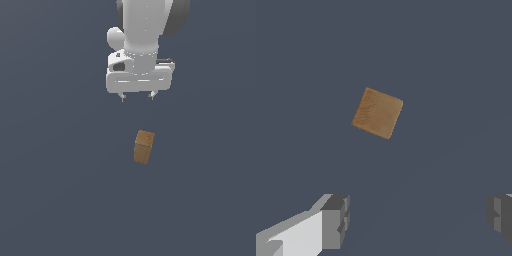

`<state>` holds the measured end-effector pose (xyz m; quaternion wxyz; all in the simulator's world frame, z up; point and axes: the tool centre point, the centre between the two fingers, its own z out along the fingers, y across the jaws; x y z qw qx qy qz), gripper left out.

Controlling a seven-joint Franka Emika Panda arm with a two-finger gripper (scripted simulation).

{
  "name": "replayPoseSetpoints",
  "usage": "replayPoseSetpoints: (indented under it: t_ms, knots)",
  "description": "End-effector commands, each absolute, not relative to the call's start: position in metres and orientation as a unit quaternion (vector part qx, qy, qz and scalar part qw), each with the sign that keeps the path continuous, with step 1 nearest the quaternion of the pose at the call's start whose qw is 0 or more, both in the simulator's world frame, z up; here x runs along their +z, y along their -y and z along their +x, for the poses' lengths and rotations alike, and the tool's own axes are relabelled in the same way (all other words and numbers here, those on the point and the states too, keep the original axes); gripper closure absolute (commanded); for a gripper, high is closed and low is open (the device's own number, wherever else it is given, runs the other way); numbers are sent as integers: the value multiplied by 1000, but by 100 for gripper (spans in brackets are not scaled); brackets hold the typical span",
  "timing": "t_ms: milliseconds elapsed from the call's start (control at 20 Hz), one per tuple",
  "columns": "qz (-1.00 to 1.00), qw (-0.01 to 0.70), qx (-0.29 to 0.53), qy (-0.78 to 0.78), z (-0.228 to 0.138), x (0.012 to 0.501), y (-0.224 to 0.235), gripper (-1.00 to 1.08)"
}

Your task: Pick up the object and move it to a goal position.

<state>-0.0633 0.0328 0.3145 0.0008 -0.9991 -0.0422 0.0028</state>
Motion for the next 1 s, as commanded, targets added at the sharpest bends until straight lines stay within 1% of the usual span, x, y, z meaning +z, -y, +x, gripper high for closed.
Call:
replayPoseSetpoints:
  t_ms: [0,500,950]
  knots:
    - [-999,0,2,46,-62,315,-38,-92]
    - [-1000,1,2,28,-55,305,-40,-92]
    - [-999,1,1,-33,-30,268,-50,-92]
